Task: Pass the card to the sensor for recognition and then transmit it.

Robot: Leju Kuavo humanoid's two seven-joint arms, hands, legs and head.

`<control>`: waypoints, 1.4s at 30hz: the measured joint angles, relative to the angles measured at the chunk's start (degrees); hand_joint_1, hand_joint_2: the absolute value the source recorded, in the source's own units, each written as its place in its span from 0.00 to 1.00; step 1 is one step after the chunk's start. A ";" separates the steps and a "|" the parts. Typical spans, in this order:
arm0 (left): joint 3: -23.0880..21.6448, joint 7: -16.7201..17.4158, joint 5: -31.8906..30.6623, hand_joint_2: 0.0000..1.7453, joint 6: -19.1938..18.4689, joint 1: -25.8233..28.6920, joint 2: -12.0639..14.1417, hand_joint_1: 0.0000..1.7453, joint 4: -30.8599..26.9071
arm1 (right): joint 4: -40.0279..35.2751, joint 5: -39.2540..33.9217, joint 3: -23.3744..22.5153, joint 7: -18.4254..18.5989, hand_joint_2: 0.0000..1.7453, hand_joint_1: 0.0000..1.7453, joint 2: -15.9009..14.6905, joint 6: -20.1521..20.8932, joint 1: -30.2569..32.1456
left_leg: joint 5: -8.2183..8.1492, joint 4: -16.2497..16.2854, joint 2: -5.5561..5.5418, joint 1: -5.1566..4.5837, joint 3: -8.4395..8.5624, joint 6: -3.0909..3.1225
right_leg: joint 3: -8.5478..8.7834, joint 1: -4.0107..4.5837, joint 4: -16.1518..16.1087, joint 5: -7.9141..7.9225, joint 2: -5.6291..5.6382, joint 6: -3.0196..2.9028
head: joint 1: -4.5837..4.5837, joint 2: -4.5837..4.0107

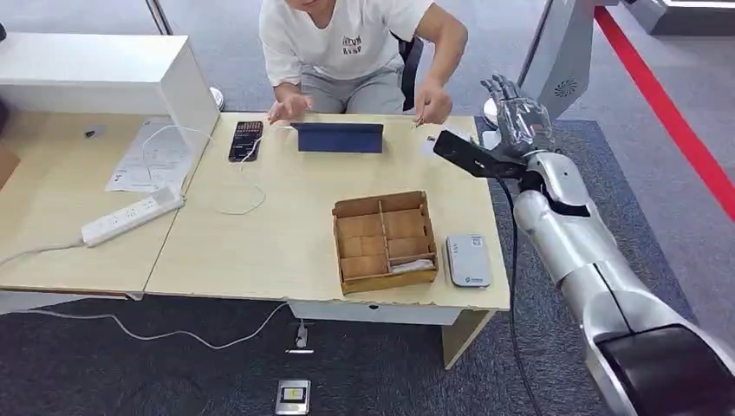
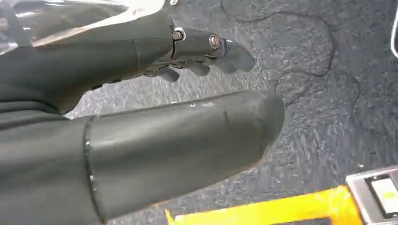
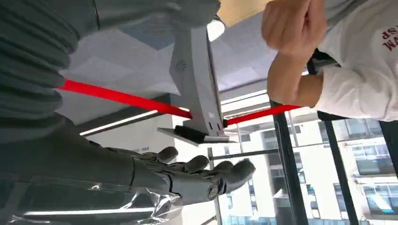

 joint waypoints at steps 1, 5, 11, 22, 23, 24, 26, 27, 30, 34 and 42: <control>0.00 0.00 0.26 0.00 -0.35 -0.08 0.46 0.00 0.02 | 0.09 -0.37 -0.02 -0.30 0.00 0.00 0.15 -0.52 -0.30 | 0.00 0.00 0.00 -0.01 0.02 0.00 | 0.00 0.00 0.00 0.01 0.00 -0.01 | -0.04 0.00; 0.00 0.22 0.41 0.00 0.44 -0.12 0.89 0.00 0.02 | 0.26 -3.51 -0.70 -3.75 0.00 0.00 0.22 -2.47 -1.60 | 0.02 0.00 -0.01 -0.01 0.02 -0.01 | 0.00 -0.01 0.03 0.01 0.00 -0.02 | -0.02 0.00; -0.02 0.22 1.16 0.00 0.81 -0.21 0.89 0.00 0.02 | -0.72 -10.28 -2.97 -8.94 1.00 0.00 0.04 -4.52 -2.73 | 0.01 0.02 0.01 -0.01 0.04 -0.02 | 0.00 -0.01 0.00 0.02 0.00 -0.02 | -0.02 0.00; 0.15 -0.85 3.56 0.00 3.35 0.34 0.37 0.00 0.04 | -11.96 -28.59 -10.87 -14.95 1.00 0.00 -5.58 -12.75 2.90 | -0.01 0.03 -0.02 -0.04 0.07 0.01 | 0.06 -0.03 -0.08 0.01 0.00 0.00 | 0.00 0.00; 0.15 -0.45 3.58 0.00 3.20 0.37 0.33 0.00 0.04 | -12.66 -29.49 -11.35 -14.86 1.00 0.00 -5.86 -13.55 3.81 | -0.01 0.03 -0.01 -0.04 0.09 0.01 | 0.04 -0.03 -0.09 0.01 0.00 -0.01 | -0.04 0.00; 0.15 -0.02 3.58 0.00 3.08 0.34 0.33 0.00 0.04 | -14.18 -30.72 -12.41 -14.65 1.00 0.00 -6.72 -14.56 4.88 | -0.02 0.04 0.00 -0.04 0.14 0.01 | 0.00 -0.03 -0.10 0.01 0.01 -0.01 | 0.00 0.00; 0.24 0.85 3.96 0.00 3.08 0.24 0.33 0.00 0.04 | -17.25 -32.92 -14.50 -14.01 1.00 0.00 -8.46 -16.24 8.71 | -0.09 0.04 0.04 0.00 0.29 0.02 | 0.15 0.01 -0.19 -0.01 0.04 0.01 | -0.13 0.00; 0.33 1.36 4.44 0.00 3.33 0.21 0.28 0.00 0.04 | -20.23 -34.94 -16.14 -13.92 1.00 0.00 -9.22 -17.98 12.35 | -0.14 0.05 -0.16 0.11 0.42 0.05 | 0.44 0.11 -0.27 -0.11 -0.03 0.04 | -0.07 0.00; 0.57 1.42 6.12 0.00 5.71 0.65 -0.16 0.00 0.04 | -25.05 -40.29 -21.84 -14.16 1.00 0.00 -11.54 -22.91 21.11 | -0.20 0.04 -0.40 0.12 0.32 0.03 | 0.54 0.12 -0.25 -0.19 -0.27 0.02 | 0.00 0.00; 1.79 -0.94 8.46 0.00 12.76 0.60 -2.51 0.00 0.07 | -28.93 -41.35 -26.69 -15.11 1.00 0.00 -13.83 -24.30 28.40 | -0.33 0.03 -0.10 0.04 0.33 0.02 | 0.41 0.06 -0.25 -0.15 0.00 -0.02 | -0.02 0.00; 3.85 -3.26 9.86 0.00 4.90 -1.13 -3.13 0.00 -0.02 | -25.46 -40.10 -30.67 -25.51 1.00 0.00 -13.31 -25.07 31.30 | -0.25 0.01 0.05 0.09 0.26 -0.08 | 0.24 0.08 -0.18 -0.11 0.13 -0.07 | -0.04 0.00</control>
